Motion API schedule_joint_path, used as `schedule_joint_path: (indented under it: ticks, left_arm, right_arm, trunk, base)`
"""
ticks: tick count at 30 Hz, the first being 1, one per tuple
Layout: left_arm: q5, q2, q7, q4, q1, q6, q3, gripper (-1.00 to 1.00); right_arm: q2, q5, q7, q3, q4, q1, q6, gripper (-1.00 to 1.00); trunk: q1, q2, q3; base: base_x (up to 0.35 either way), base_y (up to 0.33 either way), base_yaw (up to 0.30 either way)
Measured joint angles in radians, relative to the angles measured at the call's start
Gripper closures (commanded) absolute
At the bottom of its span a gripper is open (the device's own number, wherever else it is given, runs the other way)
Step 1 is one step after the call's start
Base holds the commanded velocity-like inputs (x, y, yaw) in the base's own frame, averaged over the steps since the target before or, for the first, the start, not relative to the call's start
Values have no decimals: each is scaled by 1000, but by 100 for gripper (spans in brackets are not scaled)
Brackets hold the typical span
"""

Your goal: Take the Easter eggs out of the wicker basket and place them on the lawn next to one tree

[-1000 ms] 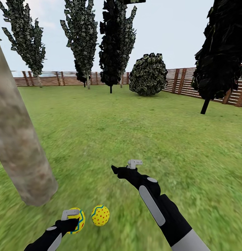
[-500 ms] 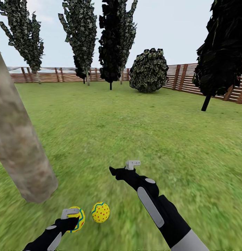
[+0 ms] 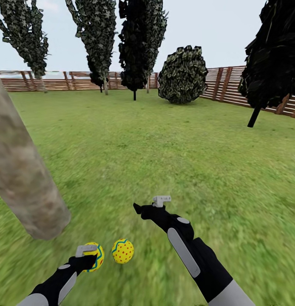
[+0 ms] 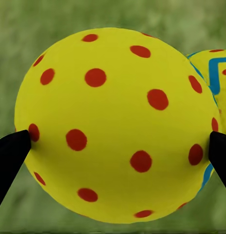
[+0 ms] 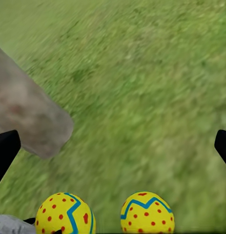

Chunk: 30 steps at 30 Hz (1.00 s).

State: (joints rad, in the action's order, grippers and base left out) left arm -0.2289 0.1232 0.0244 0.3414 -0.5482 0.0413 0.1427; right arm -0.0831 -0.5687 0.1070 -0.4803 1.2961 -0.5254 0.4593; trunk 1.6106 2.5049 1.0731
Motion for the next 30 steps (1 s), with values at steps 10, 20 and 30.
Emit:
schedule_joint_path:
  ticks: [10,20,30]
  left_arm:
    - [0,0,-1,2,1,-1,2,100]
    - [-1,1,-1,11,1,-2,2,100]
    - [0,7,-2,17,1,-55,1,100]
  right_arm:
    - [3,-2,-4,3,20,0,0,-100]
    - [3,-2,-3,3,28,1,0,-100]
    - [3,-2,-3,3,28,0,0,-100]
  trunk:
    - [4,2,39]
    - [9,5,77]
    - [13,7,116]
  base:
    - [0,0,0]
    - [0,0,0]
    - [0,0,0]
